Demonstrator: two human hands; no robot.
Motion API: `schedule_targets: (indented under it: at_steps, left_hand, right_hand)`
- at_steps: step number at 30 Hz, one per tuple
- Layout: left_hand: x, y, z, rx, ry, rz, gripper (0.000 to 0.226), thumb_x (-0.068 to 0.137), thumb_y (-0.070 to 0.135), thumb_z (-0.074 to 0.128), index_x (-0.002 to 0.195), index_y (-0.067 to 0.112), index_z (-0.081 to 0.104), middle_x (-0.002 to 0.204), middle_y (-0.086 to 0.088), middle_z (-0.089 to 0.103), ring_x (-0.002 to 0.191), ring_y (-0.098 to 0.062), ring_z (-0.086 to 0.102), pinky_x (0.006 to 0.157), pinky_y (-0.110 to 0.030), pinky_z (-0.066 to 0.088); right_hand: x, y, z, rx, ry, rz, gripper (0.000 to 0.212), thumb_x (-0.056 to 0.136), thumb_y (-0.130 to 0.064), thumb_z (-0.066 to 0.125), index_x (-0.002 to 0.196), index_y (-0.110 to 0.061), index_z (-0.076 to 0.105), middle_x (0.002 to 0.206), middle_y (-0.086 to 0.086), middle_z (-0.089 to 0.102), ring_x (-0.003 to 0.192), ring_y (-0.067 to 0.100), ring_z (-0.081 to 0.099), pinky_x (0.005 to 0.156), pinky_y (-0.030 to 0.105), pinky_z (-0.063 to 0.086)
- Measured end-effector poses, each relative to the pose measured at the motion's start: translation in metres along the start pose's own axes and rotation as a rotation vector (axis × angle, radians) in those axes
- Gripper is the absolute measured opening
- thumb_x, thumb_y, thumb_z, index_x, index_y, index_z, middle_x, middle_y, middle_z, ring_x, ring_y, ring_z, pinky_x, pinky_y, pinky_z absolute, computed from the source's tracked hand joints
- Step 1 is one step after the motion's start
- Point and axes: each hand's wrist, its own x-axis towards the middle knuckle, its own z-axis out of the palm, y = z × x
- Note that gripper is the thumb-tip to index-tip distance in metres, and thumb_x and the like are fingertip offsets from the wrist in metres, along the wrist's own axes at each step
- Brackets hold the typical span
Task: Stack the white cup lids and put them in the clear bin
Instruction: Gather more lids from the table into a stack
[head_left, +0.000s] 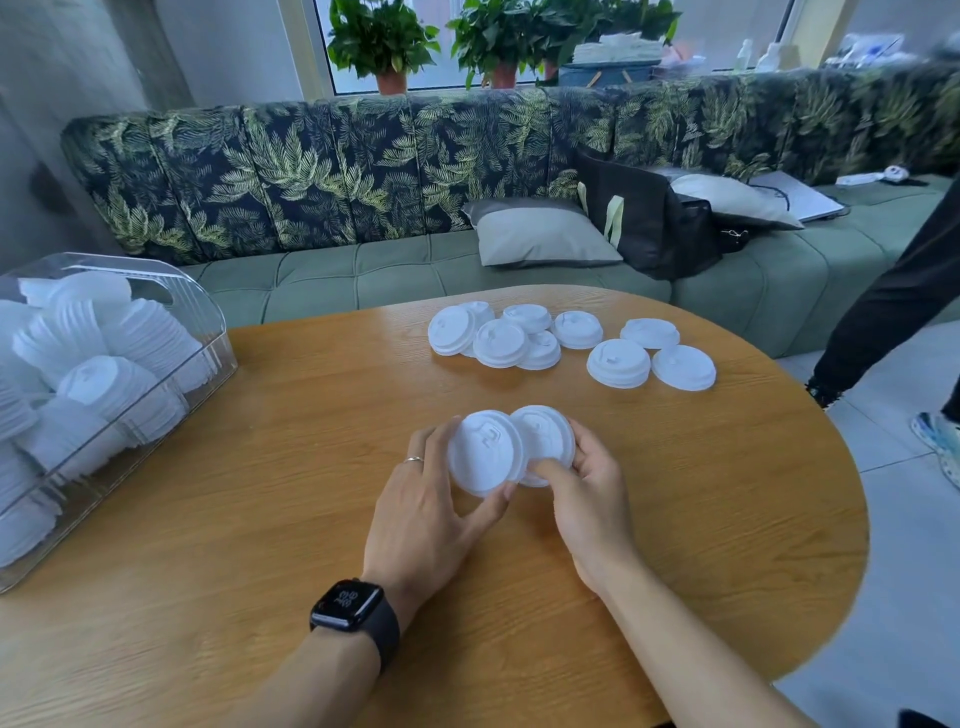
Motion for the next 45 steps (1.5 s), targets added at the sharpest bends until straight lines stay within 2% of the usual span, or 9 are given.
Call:
schedule_targets:
  at_steps: [6, 12, 17, 23, 26, 29, 32, 37, 45]
  left_hand:
    - [0.001, 0.000, 0.001, 0.022, -0.002, -0.020, 0.083, 0.080, 0.081, 0.051, 0.139, 0.025, 0.038, 0.134, 0.010, 0.048, 0.104, -0.017, 0.058, 0.086, -0.035, 0.051]
    - [0.001, 0.002, 0.000, 0.038, 0.010, 0.005, 0.081, 0.083, 0.079, 0.051, 0.140, 0.023, 0.038, 0.134, 0.007, 0.050, 0.103, -0.017, 0.059, 0.086, -0.034, 0.051]
    - [0.001, 0.001, 0.001, 0.058, 0.039, 0.021, 0.081, 0.083, 0.078, 0.053, 0.139, 0.020, 0.040, 0.133, 0.004, 0.052, 0.106, -0.017, 0.059, 0.086, -0.032, 0.050]
    - [0.001, 0.003, 0.001, 0.056, 0.038, 0.015, 0.080, 0.083, 0.073, 0.061, 0.139, 0.020, 0.039, 0.136, 0.004, 0.050, 0.102, -0.020, 0.062, 0.083, -0.032, 0.050]
    - [0.001, 0.004, 0.000, 0.077, 0.036, 0.018, 0.080, 0.083, 0.073, 0.060, 0.138, 0.019, 0.042, 0.136, 0.003, 0.054, 0.104, -0.021, 0.064, 0.083, -0.030, 0.049]
    - [0.001, 0.006, -0.002, 0.081, 0.032, 0.027, 0.079, 0.083, 0.073, 0.056, 0.137, 0.016, 0.045, 0.132, 0.002, 0.058, 0.100, -0.020, 0.065, 0.081, -0.025, 0.043]
    - [0.001, 0.006, -0.003, 0.084, 0.025, 0.031, 0.077, 0.081, 0.069, 0.060, 0.135, 0.016, 0.046, 0.130, 0.001, 0.059, 0.097, -0.021, 0.066, 0.079, -0.025, 0.043]
    - [0.001, 0.007, -0.005, 0.067, 0.013, 0.023, 0.083, 0.079, 0.075, 0.054, 0.137, 0.016, 0.045, 0.131, 0.002, 0.060, 0.099, -0.019, 0.065, 0.080, -0.026, 0.045]
    - [0.001, 0.005, -0.003, 0.039, -0.018, 0.013, 0.088, 0.077, 0.072, 0.067, 0.143, 0.022, 0.036, 0.137, 0.004, 0.057, 0.112, -0.015, 0.061, 0.093, -0.025, 0.043]
  right_hand:
    - [0.003, 0.000, 0.000, 0.161, -0.014, 0.065, 0.029, 0.082, -0.013, 0.065, 0.109, -0.015, 0.073, 0.104, 0.001, 0.079, 0.105, 0.020, 0.072, 0.107, 0.053, 0.050]
    - [-0.002, -0.006, 0.006, 0.354, -0.145, 0.187, 0.024, 0.095, 0.001, 0.050, 0.110, -0.005, 0.068, 0.096, 0.011, 0.075, 0.089, 0.019, 0.069, 0.082, 0.032, 0.053]
    - [-0.004, -0.007, 0.010, 0.425, -0.182, 0.222, 0.022, 0.102, -0.006, 0.044, 0.109, -0.006, 0.064, 0.090, 0.009, 0.073, 0.072, 0.012, 0.067, 0.070, 0.029, 0.050]
    - [-0.006, -0.008, 0.012, 0.367, -0.195, 0.203, 0.028, 0.106, -0.019, 0.045, 0.107, -0.001, 0.066, 0.090, 0.012, 0.068, 0.078, 0.022, 0.060, 0.069, 0.027, 0.050]
    - [-0.008, -0.009, 0.014, 0.283, -0.245, 0.142, 0.036, 0.098, -0.036, 0.063, 0.109, -0.002, 0.068, 0.087, 0.009, 0.062, 0.078, 0.019, 0.055, 0.075, 0.029, 0.048]
    - [-0.009, -0.005, 0.014, 0.171, -0.277, 0.072, 0.020, 0.093, -0.016, 0.073, 0.110, -0.006, 0.068, 0.076, -0.007, 0.071, 0.067, 0.002, 0.061, 0.069, 0.019, 0.049]
    - [-0.011, -0.005, 0.015, 0.154, -0.280, 0.066, 0.019, 0.094, -0.006, 0.070, 0.113, -0.007, 0.068, 0.085, -0.004, 0.077, 0.075, 0.000, 0.068, 0.066, 0.013, 0.050]
    - [-0.011, -0.008, 0.014, 0.155, -0.308, 0.075, 0.021, 0.096, -0.008, 0.068, 0.117, -0.011, 0.070, 0.101, 0.006, 0.080, 0.091, 0.012, 0.074, 0.076, 0.019, 0.054]
    - [-0.008, -0.006, 0.014, 0.187, -0.260, 0.101, 0.017, 0.093, -0.014, 0.071, 0.110, -0.014, 0.075, 0.100, 0.010, 0.080, 0.088, 0.018, 0.071, 0.080, 0.034, 0.052]
